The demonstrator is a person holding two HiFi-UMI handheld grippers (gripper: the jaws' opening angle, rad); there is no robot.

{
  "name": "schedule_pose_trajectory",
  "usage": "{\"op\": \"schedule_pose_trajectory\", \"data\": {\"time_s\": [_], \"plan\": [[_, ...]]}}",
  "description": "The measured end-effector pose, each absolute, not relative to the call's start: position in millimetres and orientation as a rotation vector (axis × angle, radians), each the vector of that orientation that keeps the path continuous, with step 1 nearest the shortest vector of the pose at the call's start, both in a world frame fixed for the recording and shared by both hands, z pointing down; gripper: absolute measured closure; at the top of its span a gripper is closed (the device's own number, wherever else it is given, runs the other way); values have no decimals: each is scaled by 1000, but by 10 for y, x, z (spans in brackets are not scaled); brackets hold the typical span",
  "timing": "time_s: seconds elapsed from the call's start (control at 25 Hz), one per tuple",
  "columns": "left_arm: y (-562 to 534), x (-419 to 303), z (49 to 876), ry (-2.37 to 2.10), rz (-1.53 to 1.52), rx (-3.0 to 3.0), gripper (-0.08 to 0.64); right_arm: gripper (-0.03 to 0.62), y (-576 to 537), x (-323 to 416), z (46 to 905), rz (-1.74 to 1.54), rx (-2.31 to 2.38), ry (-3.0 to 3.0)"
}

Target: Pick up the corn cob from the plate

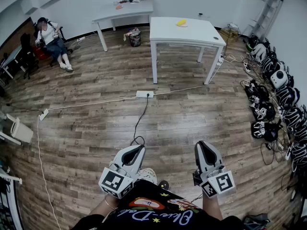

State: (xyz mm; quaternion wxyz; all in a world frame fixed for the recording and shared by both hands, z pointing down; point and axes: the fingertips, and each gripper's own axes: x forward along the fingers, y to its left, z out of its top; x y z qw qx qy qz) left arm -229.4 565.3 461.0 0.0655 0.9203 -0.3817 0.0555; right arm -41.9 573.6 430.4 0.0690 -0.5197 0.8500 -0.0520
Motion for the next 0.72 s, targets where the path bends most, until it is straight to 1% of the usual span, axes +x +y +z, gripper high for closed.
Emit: {"op": "schedule_pose_trajectory", "data": {"time_s": [0.16, 0.36, 0.52, 0.72], "plan": [[5331, -2263, 4708, -1133, 165, 2745, 563, 575, 5418, -480, 4345, -178, -1521, 2579], [4700, -2095, 4801, -1117, 115, 2752, 563, 575, 4878, -259, 4390, -194, -1556, 2574], [3917, -1955, 4756, -1097, 77, 2804, 563, 575, 4115, -213, 4236, -203, -1512, 2543], [2789, -1861, 4620, -1080, -11, 2805, 563, 574, 3003, -284, 3827, -111, -1470, 2516]]}}
